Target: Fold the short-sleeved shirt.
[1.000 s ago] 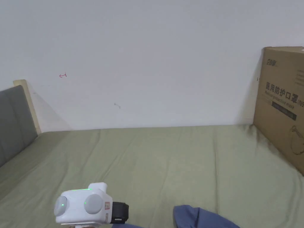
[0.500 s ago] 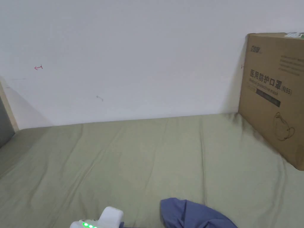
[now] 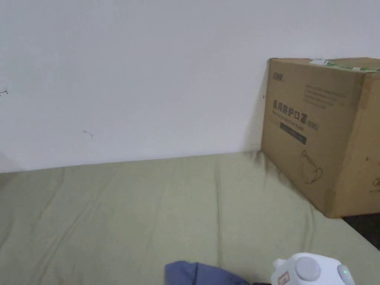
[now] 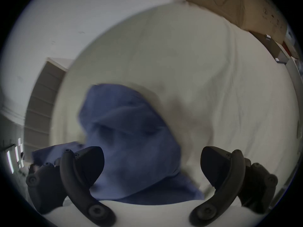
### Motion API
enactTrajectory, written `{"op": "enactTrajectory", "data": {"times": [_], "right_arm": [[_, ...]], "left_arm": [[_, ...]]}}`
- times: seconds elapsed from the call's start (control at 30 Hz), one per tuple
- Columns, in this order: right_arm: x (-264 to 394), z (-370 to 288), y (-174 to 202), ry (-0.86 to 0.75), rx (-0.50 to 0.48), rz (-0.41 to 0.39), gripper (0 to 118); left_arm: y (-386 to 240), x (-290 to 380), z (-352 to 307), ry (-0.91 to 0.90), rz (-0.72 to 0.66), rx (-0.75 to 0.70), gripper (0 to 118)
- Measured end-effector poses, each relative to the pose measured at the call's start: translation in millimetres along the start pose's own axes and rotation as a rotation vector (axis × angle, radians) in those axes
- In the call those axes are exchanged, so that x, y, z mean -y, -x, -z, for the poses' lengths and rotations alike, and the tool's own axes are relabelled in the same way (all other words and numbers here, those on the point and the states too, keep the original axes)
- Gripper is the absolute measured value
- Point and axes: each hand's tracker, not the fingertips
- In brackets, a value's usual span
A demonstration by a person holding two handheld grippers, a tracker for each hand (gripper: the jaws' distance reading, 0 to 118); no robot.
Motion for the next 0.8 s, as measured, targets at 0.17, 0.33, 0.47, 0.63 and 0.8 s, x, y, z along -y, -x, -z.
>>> {"op": "enactTrajectory", "data": {"times": [0.17,0.33,0.47,0.63,0.8], "right_arm": [[15.3,7.8,23.0,-0.034,0.113,-0.226,68],[38.0,-55.7,21.0,-0.086,-0.107,-0.225,6],[71.3,-150.7,22.7,-0.341,-0.166,-0.264,5],[58.9,-239.0,-2.6,-0.475,-0.172,-0.258,5],[41.3,-315.7,-18.8,-0.636,-0.157,-0.216,6]], "left_arm": [[4.5,-8.5,1.0,0.007,0.051,-0.042,4],[8.5,-32.2,-12.1,0.005,0.046,-0.039,4],[19.2,-77.8,-38.3,-0.085,0.036,-0.022,4],[41.4,-148.6,-71.7,-0.209,0.073,-0.070,4],[32.6,-214.3,-95.8,-0.290,0.215,-0.140,4]]}}
